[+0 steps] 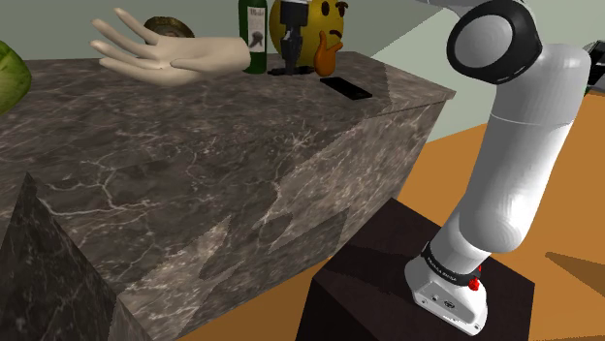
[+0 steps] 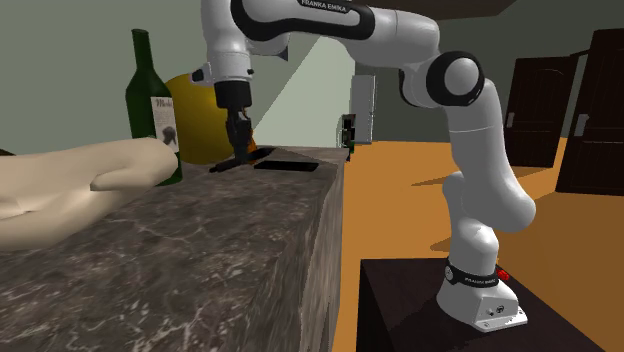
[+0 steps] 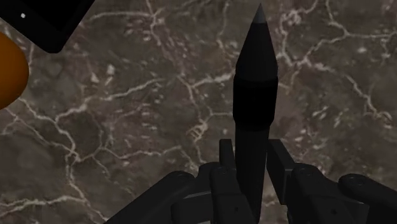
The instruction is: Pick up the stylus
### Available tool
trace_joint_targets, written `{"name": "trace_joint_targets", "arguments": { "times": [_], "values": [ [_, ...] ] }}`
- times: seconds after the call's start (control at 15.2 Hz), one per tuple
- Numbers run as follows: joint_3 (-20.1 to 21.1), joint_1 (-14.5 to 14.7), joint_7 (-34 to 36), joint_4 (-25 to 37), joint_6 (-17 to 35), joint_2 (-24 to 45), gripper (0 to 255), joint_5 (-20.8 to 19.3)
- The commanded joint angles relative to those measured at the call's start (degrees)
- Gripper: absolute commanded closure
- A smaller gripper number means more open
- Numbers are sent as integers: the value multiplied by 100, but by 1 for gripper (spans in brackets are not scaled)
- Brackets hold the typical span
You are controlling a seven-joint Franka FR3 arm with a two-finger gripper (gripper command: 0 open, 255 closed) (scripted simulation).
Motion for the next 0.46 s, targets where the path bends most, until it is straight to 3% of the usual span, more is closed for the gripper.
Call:
{"name": "trace_joint_targets", "arguments": {
  "times": [0.0,0.4],
  "values": [
    [4,5,18,218,-174,46,255,1],
    [6,1,43,851,-604,248,255,4]
  ]
}}
